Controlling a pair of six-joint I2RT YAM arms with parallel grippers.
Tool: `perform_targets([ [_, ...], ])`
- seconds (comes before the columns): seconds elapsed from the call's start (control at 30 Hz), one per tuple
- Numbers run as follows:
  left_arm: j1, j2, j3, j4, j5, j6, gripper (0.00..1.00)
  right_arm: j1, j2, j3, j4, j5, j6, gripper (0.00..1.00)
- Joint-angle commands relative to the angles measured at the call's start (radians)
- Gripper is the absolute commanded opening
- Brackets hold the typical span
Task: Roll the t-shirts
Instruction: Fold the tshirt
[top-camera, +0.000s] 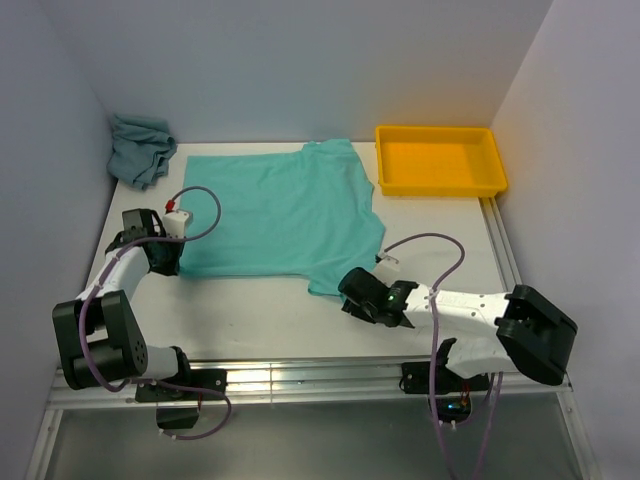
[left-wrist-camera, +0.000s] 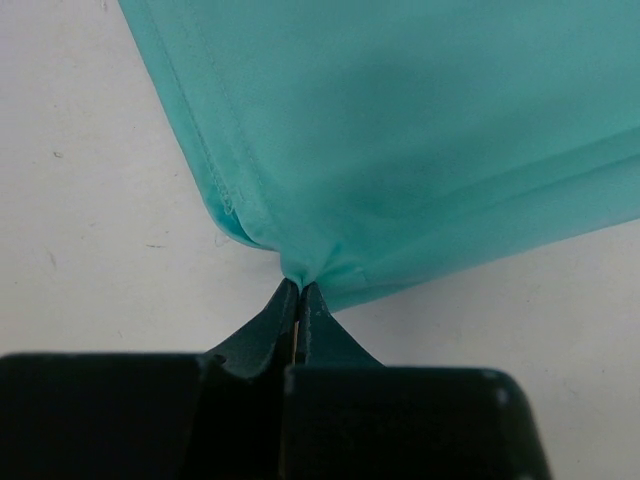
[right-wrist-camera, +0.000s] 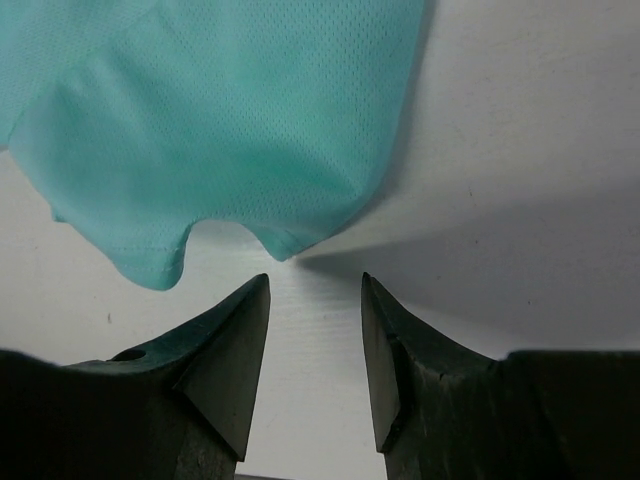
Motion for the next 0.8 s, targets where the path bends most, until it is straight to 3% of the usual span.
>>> perform_targets([
  [0.0,0.004,0.005,0.044,0.001,0.005,0.008,0.00,0.007,0.039,0.053,0.004,0.064,0.019,0.49],
  [0.17,0.004,0.000,0.044,0.000,-0.003,0.008,0.00,0.007,0.098,0.078,-0.005,0.092,0.033,0.48],
  [0.33,0.006,-0.006,0.038,0.000,-0.006,0.009,0.00,0.007,0.133,0.084,0.023,0.110,0.035,0.41],
  [0.5,0.006,-0.007,0.035,-0.002,-0.012,0.006,0.00,0.007,0.141,0.095,-0.003,0.127,0.033,0.19],
  [0.63,0.006,-0.026,0.028,-0.002,-0.017,0.008,0.00,0.008,0.057,0.089,-0.057,0.136,0.032,0.00],
  [0.77,0.006,-0.041,0.025,-0.006,-0.011,0.001,0.00,0.008,-0.068,0.070,-0.123,0.147,0.023,0.00],
])
